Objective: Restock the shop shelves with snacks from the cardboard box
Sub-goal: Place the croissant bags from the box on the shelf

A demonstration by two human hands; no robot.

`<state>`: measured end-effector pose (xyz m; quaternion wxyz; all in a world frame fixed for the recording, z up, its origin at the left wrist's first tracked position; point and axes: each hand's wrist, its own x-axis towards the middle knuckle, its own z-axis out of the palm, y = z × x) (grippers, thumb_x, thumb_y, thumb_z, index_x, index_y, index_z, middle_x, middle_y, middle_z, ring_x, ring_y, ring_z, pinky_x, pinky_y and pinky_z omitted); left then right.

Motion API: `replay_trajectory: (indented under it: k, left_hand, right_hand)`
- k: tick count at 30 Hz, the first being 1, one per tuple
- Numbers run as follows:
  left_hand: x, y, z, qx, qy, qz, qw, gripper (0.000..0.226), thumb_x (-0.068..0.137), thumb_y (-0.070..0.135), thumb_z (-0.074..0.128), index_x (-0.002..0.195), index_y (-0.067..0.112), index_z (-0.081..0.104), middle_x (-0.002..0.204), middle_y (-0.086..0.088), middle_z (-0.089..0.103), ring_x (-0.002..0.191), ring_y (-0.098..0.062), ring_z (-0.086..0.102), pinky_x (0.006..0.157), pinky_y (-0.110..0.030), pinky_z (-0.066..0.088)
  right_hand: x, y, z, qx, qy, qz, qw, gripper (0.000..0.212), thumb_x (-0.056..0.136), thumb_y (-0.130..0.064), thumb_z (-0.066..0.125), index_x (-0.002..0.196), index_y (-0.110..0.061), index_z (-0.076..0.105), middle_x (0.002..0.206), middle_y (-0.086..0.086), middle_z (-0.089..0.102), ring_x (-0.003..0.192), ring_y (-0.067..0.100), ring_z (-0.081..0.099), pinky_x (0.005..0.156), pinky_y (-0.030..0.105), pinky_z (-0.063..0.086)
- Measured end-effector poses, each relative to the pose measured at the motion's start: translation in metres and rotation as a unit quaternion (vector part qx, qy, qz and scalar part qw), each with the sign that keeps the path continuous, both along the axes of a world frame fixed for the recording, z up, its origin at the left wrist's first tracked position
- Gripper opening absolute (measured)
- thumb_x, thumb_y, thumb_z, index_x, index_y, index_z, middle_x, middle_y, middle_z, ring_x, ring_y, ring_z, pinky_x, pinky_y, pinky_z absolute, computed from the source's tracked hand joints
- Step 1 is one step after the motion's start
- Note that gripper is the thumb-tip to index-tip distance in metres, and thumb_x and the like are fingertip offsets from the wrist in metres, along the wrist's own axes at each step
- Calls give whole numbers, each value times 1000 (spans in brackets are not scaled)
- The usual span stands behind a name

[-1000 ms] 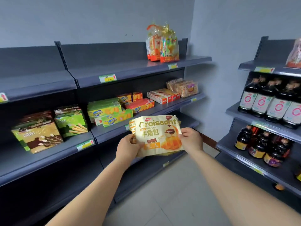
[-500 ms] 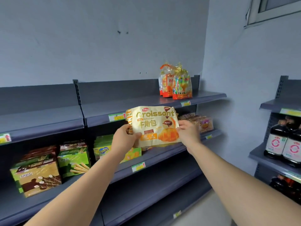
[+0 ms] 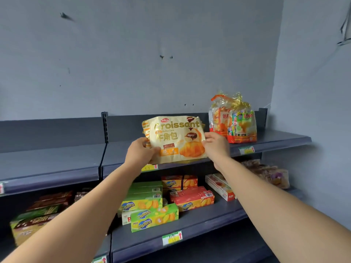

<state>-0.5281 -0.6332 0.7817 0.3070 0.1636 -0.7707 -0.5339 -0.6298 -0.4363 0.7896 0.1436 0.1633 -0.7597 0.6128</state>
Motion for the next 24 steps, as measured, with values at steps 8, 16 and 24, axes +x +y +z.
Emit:
replay_trajectory:
  k: [8, 16, 24]
  left_hand:
    - [-62, -85, 16, -15, 12, 43, 999, 31, 82, 14, 73, 111, 15, 63, 106, -2, 70, 91, -25, 69, 79, -46, 59]
    - [-116, -165, 20, -38, -5, 94, 995, 27, 83, 10, 70, 109, 16, 61, 103, -3, 68, 93, -26, 67, 79, -47, 59]
    - [-161, -219, 14, -42, -40, 140, 988, 26, 84, 18, 68, 109, 17, 59, 102, -3, 67, 91, -25, 68, 79, -48, 59]
  right_hand:
    - [-75, -89, 14, 1, 3, 44, 999, 32, 91, -6, 50, 115, -20, 67, 104, -2, 70, 95, 17, 65, 77, 33, 57]
    - [-135, -177, 14, 12, -18, 117, 993, 26, 91, -10, 54, 112, -23, 64, 97, -7, 67, 97, 18, 65, 86, 41, 57]
    - [-188, -235, 11, 42, -40, 185, 981, 29, 94, -11, 55, 122, -19, 59, 102, -5, 63, 104, 19, 62, 90, 38, 54]
